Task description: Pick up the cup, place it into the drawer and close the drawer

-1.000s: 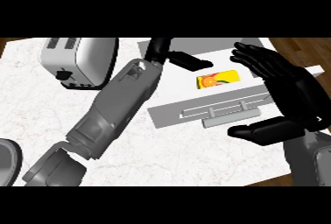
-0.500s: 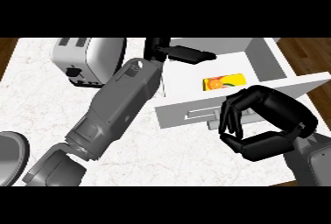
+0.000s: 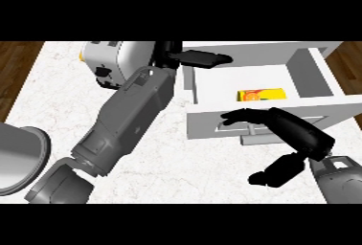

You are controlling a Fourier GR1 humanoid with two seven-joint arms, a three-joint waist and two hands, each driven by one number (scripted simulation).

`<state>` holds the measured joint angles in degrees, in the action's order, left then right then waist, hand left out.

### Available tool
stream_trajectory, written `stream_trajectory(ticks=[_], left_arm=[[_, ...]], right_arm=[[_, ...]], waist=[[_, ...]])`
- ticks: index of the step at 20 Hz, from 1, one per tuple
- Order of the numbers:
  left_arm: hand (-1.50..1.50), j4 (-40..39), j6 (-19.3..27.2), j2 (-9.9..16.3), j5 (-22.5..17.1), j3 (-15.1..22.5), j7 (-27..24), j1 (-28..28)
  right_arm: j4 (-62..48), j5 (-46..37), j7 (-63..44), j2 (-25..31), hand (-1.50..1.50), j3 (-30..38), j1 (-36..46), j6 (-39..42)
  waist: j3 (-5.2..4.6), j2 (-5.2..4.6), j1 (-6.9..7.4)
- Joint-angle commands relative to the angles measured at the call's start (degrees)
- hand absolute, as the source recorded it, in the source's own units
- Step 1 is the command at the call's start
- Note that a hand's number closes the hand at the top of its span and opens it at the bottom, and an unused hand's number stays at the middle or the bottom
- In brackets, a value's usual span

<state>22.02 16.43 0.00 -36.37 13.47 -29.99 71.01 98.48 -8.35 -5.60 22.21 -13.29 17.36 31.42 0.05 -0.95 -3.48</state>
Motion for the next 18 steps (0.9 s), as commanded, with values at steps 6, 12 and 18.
stream_trajectory(ticks=[6, 12, 18], left_arm=[[-1.50, 4.2, -5.1, 0.4, -0.6, -1.0, -4.0, -8.3], [-1.50, 9.7, -6.6, 4.0, -1.2, -1.2, -0.9, -11.4], [-1.50, 14.7, -7.9, 6.4, -1.2, -0.9, -0.2, -15.7]], right_arm=[[-24.1, -17.5, 9.3, -3.8, -1.50, -7.3, 4.2, -8.1], [-47.4, -23.2, 17.5, -6.2, 1.50, -5.6, 12.8, -15.0], [-60.5, -21.0, 26.5, -6.1, 1.50, 2.1, 22.2, -20.6]], waist=[[0.00, 0.51, 5.65], [0.10, 0.41, 8.22], [0.20, 0.06, 10.13]])
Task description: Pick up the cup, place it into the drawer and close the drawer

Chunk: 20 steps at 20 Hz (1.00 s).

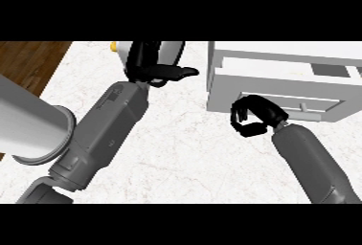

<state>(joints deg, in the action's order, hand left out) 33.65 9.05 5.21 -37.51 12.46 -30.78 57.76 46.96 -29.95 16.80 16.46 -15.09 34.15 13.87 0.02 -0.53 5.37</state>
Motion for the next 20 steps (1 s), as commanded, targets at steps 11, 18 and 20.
stream_trajectory(ticks=[11, 18, 20], left_arm=[[-1.50, 7.0, -6.3, 5.1, -0.6, 0.5, 1.7, -6.6], [-1.50, 8.8, -8.5, 6.1, -0.8, 1.3, 3.8, -7.7], [-1.50, 9.0, -8.5, 6.5, -0.9, 1.1, 3.5, -8.6]], right_arm=[[-19.8, 5.9, 4.2, 6.5, 1.50, 15.0, 19.8, -4.7], [-18.4, 8.2, 2.9, 8.5, 1.50, 16.4, 20.8, -1.3], [-17.9, 8.8, 3.7, 10.0, 1.50, 16.8, 20.0, 0.0]], waist=[[0.27, -2.00, 4.58], [0.22, -2.07, 6.40], [0.23, -2.12, 6.49]])
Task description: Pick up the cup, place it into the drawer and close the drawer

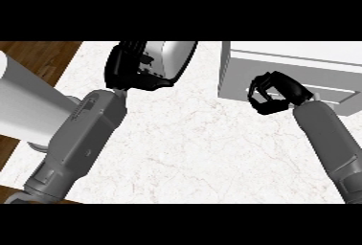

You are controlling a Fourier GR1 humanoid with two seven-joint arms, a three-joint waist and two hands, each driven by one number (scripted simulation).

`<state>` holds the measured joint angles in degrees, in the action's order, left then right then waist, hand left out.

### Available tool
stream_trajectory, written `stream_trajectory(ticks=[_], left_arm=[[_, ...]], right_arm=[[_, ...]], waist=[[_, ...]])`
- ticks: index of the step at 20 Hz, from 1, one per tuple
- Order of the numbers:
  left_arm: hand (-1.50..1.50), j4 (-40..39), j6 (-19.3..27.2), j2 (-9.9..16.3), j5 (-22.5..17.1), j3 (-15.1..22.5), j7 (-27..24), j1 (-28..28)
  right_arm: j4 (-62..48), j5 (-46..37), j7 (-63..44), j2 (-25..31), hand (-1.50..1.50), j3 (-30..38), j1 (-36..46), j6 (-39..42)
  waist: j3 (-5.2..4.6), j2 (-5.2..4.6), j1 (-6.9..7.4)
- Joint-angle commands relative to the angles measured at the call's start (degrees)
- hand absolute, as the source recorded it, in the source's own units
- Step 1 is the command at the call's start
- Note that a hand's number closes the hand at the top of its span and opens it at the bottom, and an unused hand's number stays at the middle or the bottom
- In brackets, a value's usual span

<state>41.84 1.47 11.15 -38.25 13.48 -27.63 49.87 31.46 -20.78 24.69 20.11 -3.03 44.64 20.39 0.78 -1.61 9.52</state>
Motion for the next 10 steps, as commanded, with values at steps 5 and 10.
stream_trajectory(ticks=[5, 10], left_arm=[[-1.50, 1.5, -2.4, 0.0, -0.5, 0.7, 0.4, -2.4], [-1.50, 2.4, -2.9, -0.1, -0.6, 0.7, 0.0, -3.3]], right_arm=[[-0.6, 1.7, -4.2, 7.0, 1.50, 5.9, 9.4, -4.2], [0.6, 2.4, -4.6, 8.2, 1.50, 5.9, 8.3, -2.3]], waist=[[-0.59, -1.10, 2.91], [-0.62, -1.22, 3.39]])
